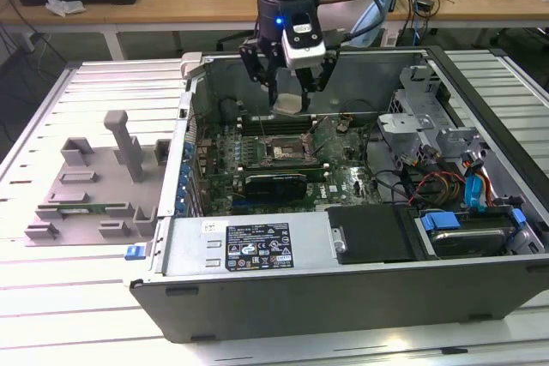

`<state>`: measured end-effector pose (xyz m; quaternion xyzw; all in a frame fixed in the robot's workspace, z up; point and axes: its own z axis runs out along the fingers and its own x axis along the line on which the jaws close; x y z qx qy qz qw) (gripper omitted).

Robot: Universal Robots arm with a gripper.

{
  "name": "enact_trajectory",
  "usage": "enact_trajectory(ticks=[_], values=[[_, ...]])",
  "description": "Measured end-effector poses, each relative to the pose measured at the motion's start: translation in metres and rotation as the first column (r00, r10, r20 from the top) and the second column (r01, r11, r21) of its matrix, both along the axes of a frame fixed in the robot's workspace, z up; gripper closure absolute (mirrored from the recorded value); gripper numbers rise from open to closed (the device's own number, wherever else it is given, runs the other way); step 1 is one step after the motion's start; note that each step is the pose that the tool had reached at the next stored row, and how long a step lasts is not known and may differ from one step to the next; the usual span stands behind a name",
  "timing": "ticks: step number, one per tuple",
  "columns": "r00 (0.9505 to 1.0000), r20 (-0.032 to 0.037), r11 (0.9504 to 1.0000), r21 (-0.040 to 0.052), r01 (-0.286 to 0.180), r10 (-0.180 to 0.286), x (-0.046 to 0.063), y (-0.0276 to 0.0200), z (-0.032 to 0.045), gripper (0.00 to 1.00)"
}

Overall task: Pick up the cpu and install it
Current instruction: 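Place the cpu into insertion slot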

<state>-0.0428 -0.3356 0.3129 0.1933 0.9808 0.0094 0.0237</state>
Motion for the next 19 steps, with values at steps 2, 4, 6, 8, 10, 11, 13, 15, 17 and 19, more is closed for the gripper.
enact_trajectory(ticks=[2,4,6,8,10,11,13,15,17,19], values=[[0.9988,-0.0001,0.9988,0.0000,0.049,-0.049,0.0000,0.0000,0.0000,0.45],[0.9952,0.0000,0.9952,0.0000,0.098,-0.098,0.0000,0.0000,0.0000,0.45],[0.9902,0.0000,0.9902,0.0000,0.139,-0.139,0.0000,0.0000,0.0000,0.45],[0.9845,-0.0001,0.9845,0.0000,0.176,-0.176,0.0000,0.0000,0.0000,0.45],[0.9772,0.0000,0.9772,0.0000,0.212,-0.212,0.0000,0.0000,0.0000,0.45],[0.9722,0.0000,0.9722,0.0001,0.234,-0.234,0.0000,0.0000,0.0000,0.45],[0.9585,0.0000,0.9585,0.0001,0.285,-0.285,0.0000,0.0000,0.0000,0.45],[0.9476,0.0000,0.9476,0.0000,0.320,-0.320,0.0000,0.0000,0.0000,0.45],[0.9363,0.0000,0.9363,0.0000,0.351,-0.351,0.0000,0.0000,0.0000,0.45],[0.9217,0.0000,0.9217,0.0000,0.388,-0.388,0.0000,0.0000,0.0000,0.45]])
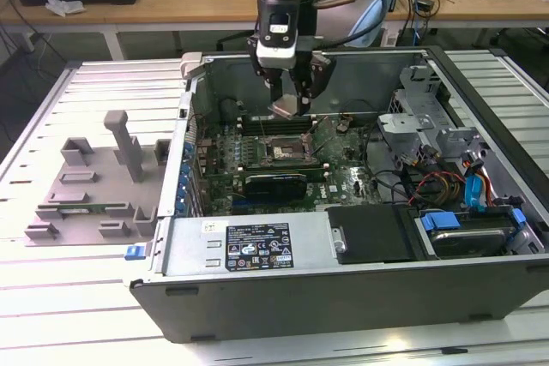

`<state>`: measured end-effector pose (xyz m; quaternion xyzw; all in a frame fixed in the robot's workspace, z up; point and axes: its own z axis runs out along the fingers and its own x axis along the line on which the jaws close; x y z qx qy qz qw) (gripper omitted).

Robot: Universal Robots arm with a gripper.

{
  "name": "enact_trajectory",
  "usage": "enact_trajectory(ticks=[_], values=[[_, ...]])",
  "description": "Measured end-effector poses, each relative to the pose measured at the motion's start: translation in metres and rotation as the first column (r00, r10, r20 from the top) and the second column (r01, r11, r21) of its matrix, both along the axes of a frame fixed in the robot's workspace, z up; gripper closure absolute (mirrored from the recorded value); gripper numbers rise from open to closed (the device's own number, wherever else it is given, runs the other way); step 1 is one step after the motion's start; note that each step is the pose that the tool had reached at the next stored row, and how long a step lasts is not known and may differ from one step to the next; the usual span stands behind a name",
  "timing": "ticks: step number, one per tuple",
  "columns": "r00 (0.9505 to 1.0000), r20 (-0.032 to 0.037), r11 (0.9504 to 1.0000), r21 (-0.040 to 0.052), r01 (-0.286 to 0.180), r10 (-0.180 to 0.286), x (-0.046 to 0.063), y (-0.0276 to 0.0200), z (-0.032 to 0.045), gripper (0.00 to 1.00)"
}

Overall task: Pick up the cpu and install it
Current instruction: 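Place the cpu into insertion slot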

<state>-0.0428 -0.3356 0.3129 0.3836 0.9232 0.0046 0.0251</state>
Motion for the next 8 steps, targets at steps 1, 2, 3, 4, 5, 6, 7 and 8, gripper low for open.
enact_trajectory(ticks=[1,2,3,4,5,6,7,8], values=[[0.9999,0.0000,0.9999,0.0000,0.016,-0.016,0.0000,0.0000,0.0000,0.45],[0.9992,0.0000,0.9992,0.0000,0.039,-0.039,0.0000,0.0000,0.0000,0.45],[0.9984,0.0000,0.9984,0.0000,0.056,-0.056,0.0000,0.0000,0.0000,0.45],[0.9955,0.0000,0.9955,0.0000,0.095,-0.095,0.0000,0.0000,0.0000,0.45],[0.9922,0.0000,0.9922,0.0000,0.125,-0.125,0.0000,0.0000,0.0000,0.45],[0.9861,0.0000,0.9861,0.0001,0.166,-0.166,0.0000,0.0000,-0.0001,0.45],[0.9823,0.0000,0.9823,0.0000,0.188,-0.188,0.0000,0.0000,0.0000,0.45],[0.9794,-0.0001,0.9794,0.0000,0.202,-0.202,0.0000,0.0000,0.0000,0.45]])
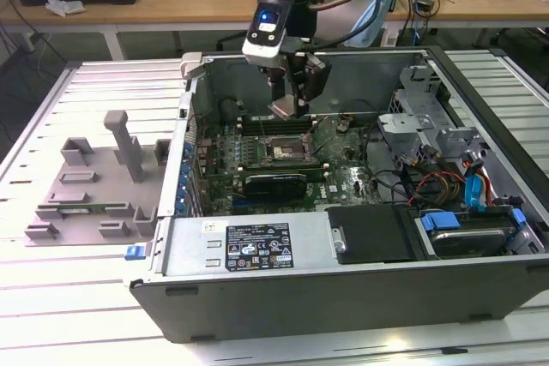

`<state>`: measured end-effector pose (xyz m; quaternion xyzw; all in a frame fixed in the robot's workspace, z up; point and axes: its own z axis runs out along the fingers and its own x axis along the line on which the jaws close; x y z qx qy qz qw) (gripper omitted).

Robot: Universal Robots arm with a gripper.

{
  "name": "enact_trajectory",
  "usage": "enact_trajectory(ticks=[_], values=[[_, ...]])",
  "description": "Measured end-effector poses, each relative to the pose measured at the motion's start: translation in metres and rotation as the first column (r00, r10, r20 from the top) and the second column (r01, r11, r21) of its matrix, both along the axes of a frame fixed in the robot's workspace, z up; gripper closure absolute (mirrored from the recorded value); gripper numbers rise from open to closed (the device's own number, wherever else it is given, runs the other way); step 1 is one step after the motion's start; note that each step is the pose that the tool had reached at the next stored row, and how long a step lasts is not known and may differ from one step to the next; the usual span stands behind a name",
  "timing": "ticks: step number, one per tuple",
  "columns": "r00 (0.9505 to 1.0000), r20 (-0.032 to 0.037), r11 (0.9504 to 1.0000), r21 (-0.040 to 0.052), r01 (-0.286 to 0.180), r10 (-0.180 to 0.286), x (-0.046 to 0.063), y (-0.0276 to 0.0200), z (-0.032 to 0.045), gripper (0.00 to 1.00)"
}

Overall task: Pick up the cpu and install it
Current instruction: 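Place the cpu into insertion slot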

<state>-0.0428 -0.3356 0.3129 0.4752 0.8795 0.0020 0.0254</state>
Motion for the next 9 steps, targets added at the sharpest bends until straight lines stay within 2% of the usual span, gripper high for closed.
enact_trajectory(ticks=[1,4,9], values=[[0.9989,0.0001,0.9989,0.0000,0.048,-0.048,0.0000,0.0000,0.0000,0.45],[0.9946,0.0000,0.9946,0.0000,0.103,-0.103,0.0000,0.0000,0.0000,0.45],[0.9810,0.0001,0.9810,0.0000,0.194,-0.194,0.0000,0.0000,-0.0001,0.45]])
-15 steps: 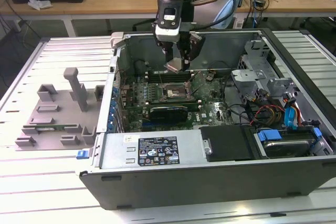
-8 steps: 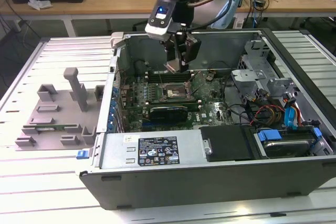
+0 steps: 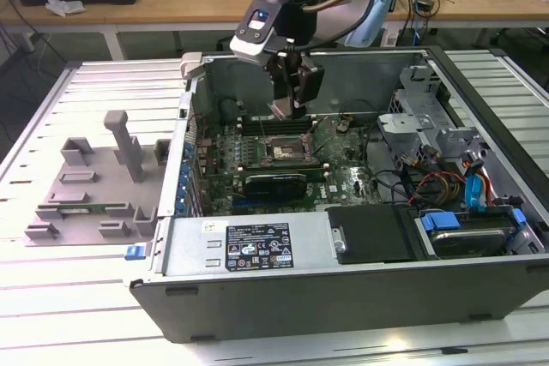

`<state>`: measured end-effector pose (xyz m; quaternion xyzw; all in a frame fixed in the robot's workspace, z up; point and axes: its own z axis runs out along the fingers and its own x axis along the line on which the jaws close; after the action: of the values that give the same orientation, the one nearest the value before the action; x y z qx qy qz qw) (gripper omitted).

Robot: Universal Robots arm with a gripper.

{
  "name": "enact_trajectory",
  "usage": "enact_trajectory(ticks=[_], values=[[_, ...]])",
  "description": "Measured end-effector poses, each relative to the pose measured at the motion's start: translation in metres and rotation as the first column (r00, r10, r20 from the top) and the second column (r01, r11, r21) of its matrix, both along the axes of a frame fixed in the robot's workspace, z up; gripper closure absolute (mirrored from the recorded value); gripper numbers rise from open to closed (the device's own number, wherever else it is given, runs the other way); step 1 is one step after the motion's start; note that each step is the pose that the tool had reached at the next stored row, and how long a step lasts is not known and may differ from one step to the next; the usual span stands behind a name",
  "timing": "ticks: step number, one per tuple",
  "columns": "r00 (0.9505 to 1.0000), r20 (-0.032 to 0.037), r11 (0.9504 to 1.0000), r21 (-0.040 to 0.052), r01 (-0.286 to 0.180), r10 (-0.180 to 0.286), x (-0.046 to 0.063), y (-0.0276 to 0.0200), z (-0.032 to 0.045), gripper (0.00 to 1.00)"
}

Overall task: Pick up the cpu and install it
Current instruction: 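Place the cpu into insertion slot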

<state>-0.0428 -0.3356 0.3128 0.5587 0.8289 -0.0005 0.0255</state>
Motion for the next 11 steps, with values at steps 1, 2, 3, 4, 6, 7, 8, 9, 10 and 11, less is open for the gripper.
enact_trajectory(ticks=[1,2,3,4,6,7,8,9,10,11], values=[[0.9998,0.0000,0.9998,0.0001,0.022,-0.022,0.0000,0.0000,0.0000,0.45],[0.9985,0.0000,0.9985,0.0000,0.054,-0.054,0.0000,0.0000,0.0000,0.45],[0.9971,0.0000,0.9971,0.0001,0.076,-0.076,0.0000,0.0000,0.0000,0.45],[0.9960,0.0000,0.9960,0.0001,0.089,-0.089,0.0000,0.0000,0.0000,0.45],[0.9910,0.0000,0.9910,0.0001,0.134,-0.134,0.0000,0.0000,0.0000,0.45],[0.9886,0.0000,0.9886,0.0001,0.150,-0.150,0.0000,0.0000,0.0000,0.45],[0.9846,0.0000,0.9846,0.0001,0.175,-0.175,0.0000,0.0000,0.0000,0.45],[0.9820,0.0000,0.9820,0.0001,0.189,-0.189,0.0000,0.0000,0.0000,0.45],[0.9770,0.0000,0.9770,0.0000,0.213,-0.213,0.0000,0.0000,0.0000,0.45],[0.9715,0.0000,0.9715,0.0001,0.237,-0.237,0.0000,0.0000,0.0000,0.45]])
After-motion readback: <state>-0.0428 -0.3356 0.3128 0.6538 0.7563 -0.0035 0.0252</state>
